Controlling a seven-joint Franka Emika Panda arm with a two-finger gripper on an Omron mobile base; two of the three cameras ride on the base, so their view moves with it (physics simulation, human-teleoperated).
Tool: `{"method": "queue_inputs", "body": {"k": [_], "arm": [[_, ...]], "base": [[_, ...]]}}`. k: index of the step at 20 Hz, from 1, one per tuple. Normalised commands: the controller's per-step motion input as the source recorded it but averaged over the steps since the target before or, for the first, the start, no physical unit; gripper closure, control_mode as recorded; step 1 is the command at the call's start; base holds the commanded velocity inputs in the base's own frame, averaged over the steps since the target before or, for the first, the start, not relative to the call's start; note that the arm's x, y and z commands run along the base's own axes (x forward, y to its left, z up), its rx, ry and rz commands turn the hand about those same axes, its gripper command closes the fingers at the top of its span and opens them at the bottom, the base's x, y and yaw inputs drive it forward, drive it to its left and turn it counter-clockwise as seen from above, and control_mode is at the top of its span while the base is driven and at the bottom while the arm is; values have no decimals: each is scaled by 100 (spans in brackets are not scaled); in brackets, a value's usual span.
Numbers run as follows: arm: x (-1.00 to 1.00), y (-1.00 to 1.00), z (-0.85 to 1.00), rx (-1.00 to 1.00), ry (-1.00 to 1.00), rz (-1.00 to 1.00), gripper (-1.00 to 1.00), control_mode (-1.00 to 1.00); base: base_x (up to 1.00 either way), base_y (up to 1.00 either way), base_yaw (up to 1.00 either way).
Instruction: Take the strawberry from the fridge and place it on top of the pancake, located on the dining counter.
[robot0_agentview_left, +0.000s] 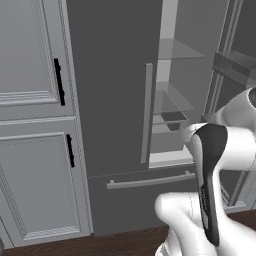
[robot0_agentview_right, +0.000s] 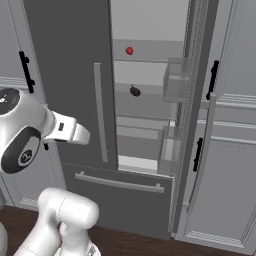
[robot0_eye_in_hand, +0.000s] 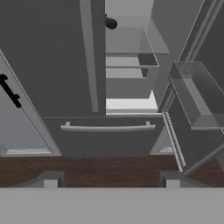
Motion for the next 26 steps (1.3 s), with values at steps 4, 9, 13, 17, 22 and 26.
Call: {"method": "queue_inputs", "body": {"k": [4, 9, 13, 17, 22, 26], "arm": [[45, 45, -5, 9, -6, -1, -100, -100], [56, 23, 0, -9, 0, -9, -100, -100], [64, -1, 0, -3, 0, -4, -100, -100], [63, 0, -1, 0, 0, 1, -100, -100], [58, 0, -8, 0, 0, 7, -100, -100], [66, 0, -18, 0, 0, 5, -100, -100]], "base": [[0, 0, 0], [0, 0, 0], [0, 0, 0], [0, 0, 0], [0, 0, 0], [0, 0, 0]]}}
